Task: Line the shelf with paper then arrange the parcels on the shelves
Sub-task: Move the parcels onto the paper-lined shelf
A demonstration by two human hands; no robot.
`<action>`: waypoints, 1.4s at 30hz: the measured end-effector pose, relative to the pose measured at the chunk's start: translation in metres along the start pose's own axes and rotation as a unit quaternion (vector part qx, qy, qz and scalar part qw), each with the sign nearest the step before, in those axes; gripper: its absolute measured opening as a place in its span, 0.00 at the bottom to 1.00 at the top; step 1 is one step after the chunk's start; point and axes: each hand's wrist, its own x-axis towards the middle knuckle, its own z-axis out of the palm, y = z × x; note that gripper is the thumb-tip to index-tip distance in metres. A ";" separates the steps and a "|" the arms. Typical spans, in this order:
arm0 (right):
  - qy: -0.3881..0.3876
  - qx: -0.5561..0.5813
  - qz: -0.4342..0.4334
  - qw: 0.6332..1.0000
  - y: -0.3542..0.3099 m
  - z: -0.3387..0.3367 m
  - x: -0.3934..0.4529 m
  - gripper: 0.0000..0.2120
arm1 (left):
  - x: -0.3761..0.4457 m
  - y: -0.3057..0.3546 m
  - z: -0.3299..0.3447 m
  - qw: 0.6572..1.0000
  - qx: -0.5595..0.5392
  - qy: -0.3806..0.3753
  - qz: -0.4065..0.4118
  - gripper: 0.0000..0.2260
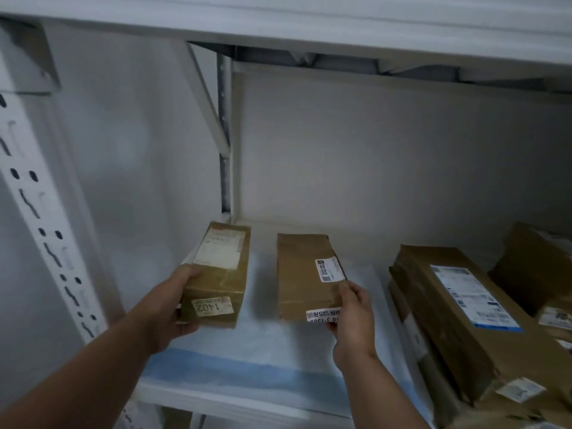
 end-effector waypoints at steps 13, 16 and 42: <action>-0.022 -0.036 0.006 0.999 0.036 0.035 -0.010 0.05 | 0.009 0.014 -0.007 0.999 0.003 0.015 0.047 0.12; -0.016 -0.050 0.009 0.999 0.040 0.035 -0.009 0.05 | 0.010 0.009 -0.003 0.999 0.016 0.002 0.038 0.12; -0.104 -0.464 -0.021 0.879 0.038 0.035 -0.012 0.33 | 0.024 0.000 0.001 0.952 0.226 0.122 0.165 0.28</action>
